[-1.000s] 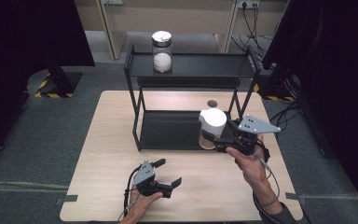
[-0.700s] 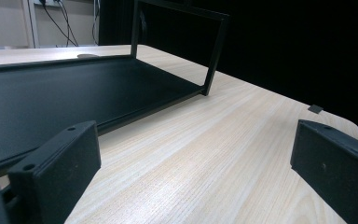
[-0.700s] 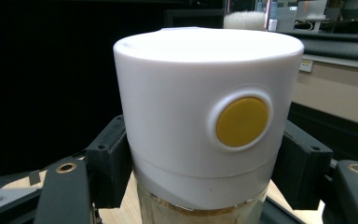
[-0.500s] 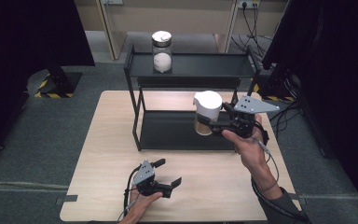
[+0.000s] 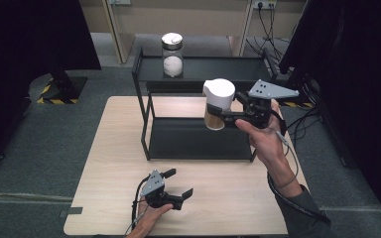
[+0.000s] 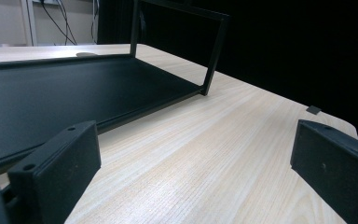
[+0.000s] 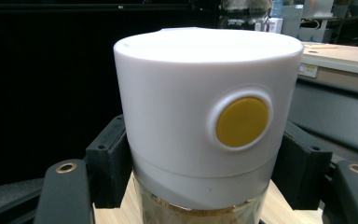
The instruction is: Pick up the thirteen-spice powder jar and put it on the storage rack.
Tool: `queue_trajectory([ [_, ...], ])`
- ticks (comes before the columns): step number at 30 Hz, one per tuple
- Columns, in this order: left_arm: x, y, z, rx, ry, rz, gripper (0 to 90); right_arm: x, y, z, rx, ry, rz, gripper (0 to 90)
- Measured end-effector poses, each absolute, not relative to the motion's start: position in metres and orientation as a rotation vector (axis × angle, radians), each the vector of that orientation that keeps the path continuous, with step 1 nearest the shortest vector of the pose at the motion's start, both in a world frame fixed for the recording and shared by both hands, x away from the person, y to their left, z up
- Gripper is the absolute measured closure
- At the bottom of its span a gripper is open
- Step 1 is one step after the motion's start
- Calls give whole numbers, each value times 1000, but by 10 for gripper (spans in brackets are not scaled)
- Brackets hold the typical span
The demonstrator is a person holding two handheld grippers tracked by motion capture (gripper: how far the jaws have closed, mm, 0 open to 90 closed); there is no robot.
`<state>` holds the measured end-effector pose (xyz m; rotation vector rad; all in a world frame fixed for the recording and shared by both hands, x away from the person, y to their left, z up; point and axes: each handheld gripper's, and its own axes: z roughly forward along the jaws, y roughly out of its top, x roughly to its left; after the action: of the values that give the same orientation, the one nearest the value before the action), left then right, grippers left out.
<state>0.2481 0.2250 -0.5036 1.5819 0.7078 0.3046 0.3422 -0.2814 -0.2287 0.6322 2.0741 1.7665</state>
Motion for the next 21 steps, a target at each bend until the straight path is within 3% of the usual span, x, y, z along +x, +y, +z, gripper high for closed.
queue_trajectory([
  [21, 249, 225, -505, 1581, 713, 289, 10, 365, -264, -178, 666, 2054, 1724, 308],
])
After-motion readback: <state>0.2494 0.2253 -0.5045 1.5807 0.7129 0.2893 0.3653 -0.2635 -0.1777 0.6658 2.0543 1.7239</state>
